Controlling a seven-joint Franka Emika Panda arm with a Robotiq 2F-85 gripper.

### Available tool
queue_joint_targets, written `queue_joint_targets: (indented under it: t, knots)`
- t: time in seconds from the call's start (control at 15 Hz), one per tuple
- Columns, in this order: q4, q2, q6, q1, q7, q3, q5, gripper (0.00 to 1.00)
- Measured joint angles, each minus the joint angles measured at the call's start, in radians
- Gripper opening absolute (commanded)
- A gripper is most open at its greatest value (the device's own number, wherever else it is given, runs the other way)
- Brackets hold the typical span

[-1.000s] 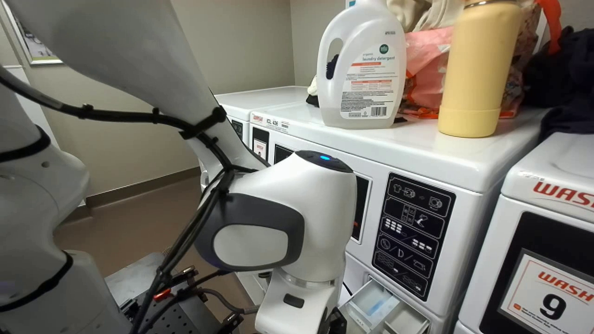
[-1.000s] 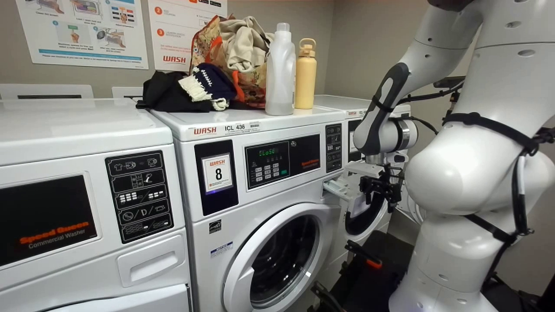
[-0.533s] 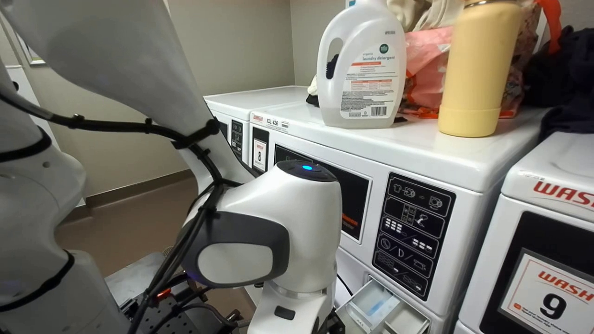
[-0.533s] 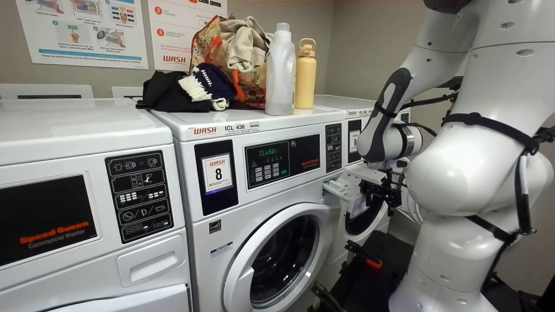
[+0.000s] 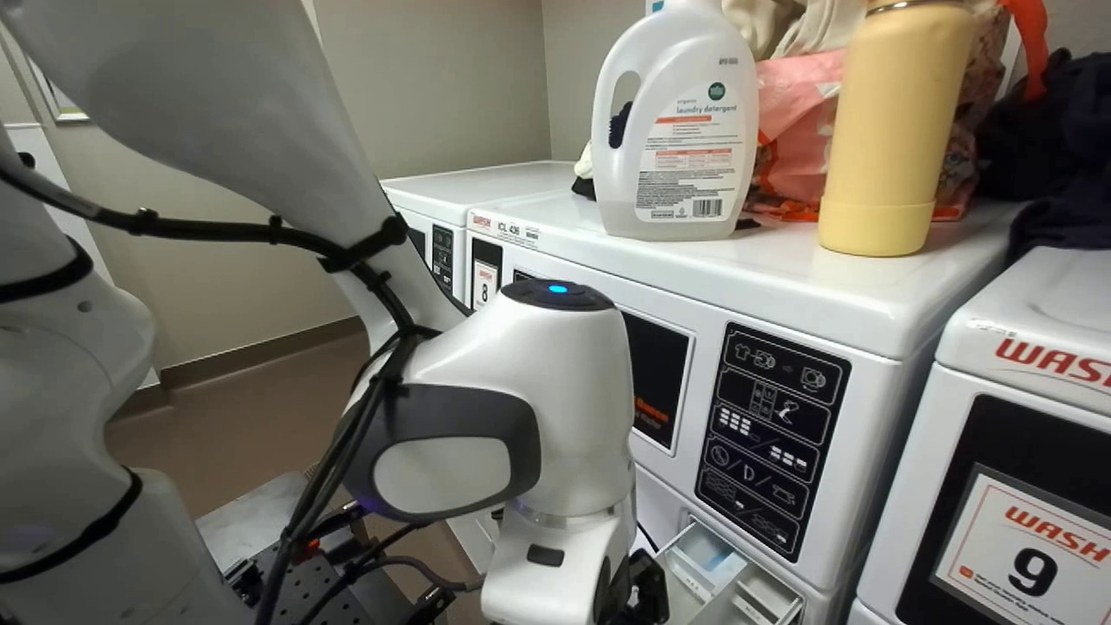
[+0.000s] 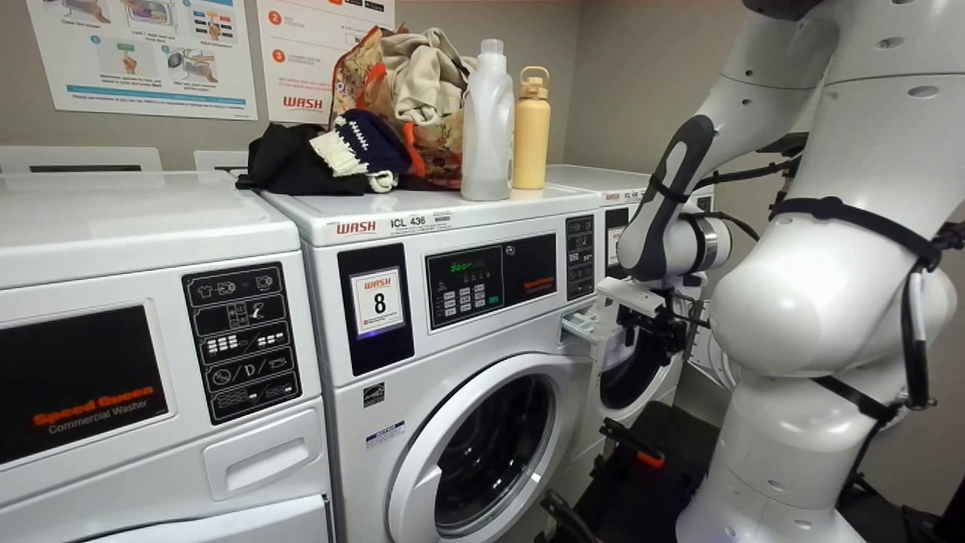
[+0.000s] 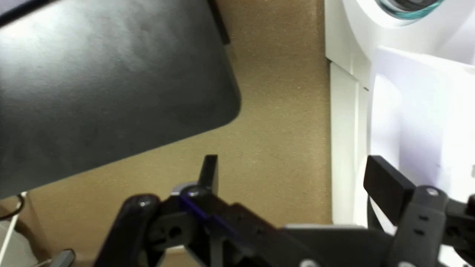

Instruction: Close the soap tray of the washing machine

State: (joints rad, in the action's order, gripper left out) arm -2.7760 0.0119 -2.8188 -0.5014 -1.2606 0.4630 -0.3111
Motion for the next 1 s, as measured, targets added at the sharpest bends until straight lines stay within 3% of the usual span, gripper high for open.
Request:
queue_joint_targets:
  t: [0.4, 1.0]
  knots:
    - [0.014, -0.004, -0.145, 0.055, 0.0, -0.046, 0.036, 1.0]
    - [0.053, 0.06, -0.153, 0.084, -0.001, -0.077, 0.088, 1.0]
